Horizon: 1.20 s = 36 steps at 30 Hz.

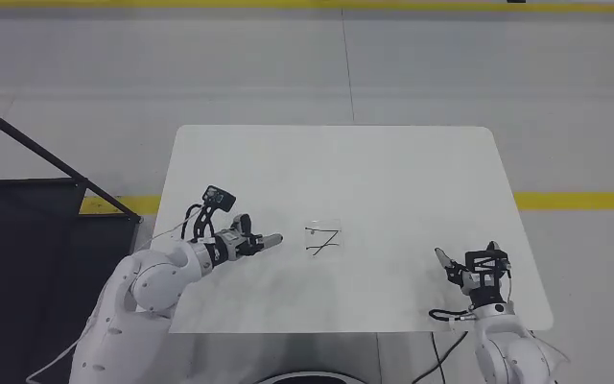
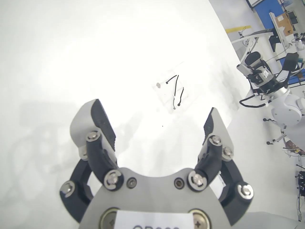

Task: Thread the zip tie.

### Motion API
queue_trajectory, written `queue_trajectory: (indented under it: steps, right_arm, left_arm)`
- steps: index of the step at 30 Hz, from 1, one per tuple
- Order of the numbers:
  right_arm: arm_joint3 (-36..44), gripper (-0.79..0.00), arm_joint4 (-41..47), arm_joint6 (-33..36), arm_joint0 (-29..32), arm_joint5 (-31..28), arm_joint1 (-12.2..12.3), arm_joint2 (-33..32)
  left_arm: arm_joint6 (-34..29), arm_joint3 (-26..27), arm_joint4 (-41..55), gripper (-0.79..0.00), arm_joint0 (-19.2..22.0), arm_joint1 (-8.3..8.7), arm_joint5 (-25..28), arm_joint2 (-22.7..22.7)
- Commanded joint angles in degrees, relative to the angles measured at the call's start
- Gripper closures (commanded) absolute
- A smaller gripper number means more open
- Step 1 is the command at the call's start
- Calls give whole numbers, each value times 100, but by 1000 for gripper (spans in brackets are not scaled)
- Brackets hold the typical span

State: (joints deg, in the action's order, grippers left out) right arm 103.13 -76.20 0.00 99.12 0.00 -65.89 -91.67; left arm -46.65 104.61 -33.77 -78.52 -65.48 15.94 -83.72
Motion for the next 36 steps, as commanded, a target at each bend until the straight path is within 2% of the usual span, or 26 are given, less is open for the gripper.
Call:
queue_trajectory:
  steps: [1, 9, 11, 16, 20, 26, 36]
  right_arm:
    - [0, -785, 0, 0, 0, 0, 0, 0]
    - [0, -785, 0, 0, 0, 0, 0, 0]
    - [0, -785, 0, 0, 0, 0, 0, 0]
    - [0, -785, 0, 0, 0, 0, 0, 0]
    - [0, -785, 0, 0, 0, 0, 0, 0]
    - [0, -785, 0, 0, 0, 0, 0, 0]
    - [0, -785, 0, 0, 0, 0, 0, 0]
  left_arm:
    - [23, 1, -16, -785, -9, 0, 5, -3]
    - [48, -15, 19, -785, -24, -3, -24, 2]
    - [24, -43, 376, -785, -41, -20, -121, 106]
    - [-368, -186, 1490, -785, 332, -61, -408, 363]
    - [-865, -366, 2124, -785, 732, -84, -879, 600]
    - [-959, -778, 1732, -785, 1255, -123, -1645, 1083]
    - [-941, -796, 1691, -785, 1286, -125, -1673, 1121]
